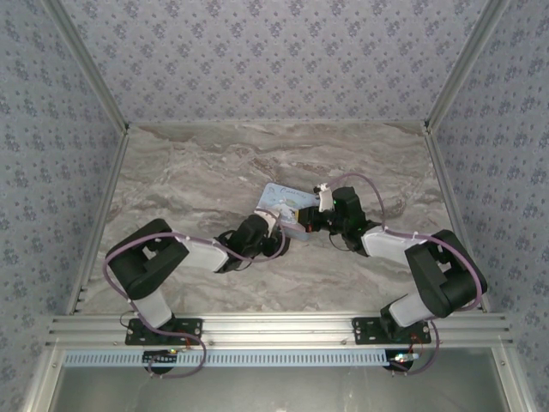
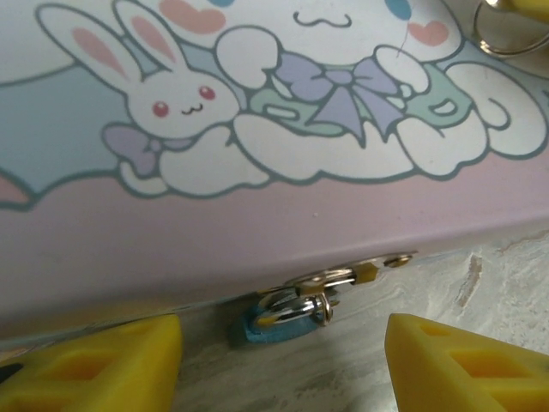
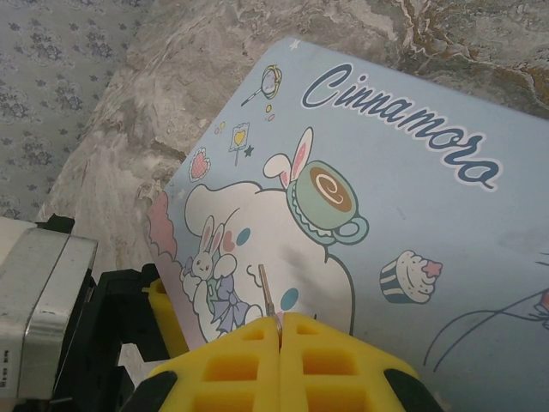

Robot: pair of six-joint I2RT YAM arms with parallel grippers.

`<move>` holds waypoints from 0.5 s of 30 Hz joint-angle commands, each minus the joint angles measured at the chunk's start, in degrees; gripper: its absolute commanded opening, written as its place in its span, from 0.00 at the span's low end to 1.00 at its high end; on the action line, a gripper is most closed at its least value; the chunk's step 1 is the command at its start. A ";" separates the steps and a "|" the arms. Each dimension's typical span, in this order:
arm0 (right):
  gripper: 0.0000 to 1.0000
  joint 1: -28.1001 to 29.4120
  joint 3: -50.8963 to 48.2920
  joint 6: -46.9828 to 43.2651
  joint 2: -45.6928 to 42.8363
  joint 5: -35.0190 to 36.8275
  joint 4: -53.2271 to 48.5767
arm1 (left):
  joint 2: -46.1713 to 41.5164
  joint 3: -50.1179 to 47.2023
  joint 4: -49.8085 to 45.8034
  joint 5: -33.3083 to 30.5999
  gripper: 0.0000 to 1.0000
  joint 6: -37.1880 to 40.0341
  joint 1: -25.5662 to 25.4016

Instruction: Unlock a padlock with a key

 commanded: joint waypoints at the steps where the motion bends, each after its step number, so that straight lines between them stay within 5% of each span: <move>1: 0.00 0.59 -0.65 -0.24 0.35 1.07 -5.37 | 1.22 2.88 -1.69 -2.20 0.62 1.05 -0.55; 15: 0.00 0.62 -0.57 -0.24 0.22 0.91 -4.88 | 4.61 8.10 -8.26 -4.78 0.50 0.87 -1.34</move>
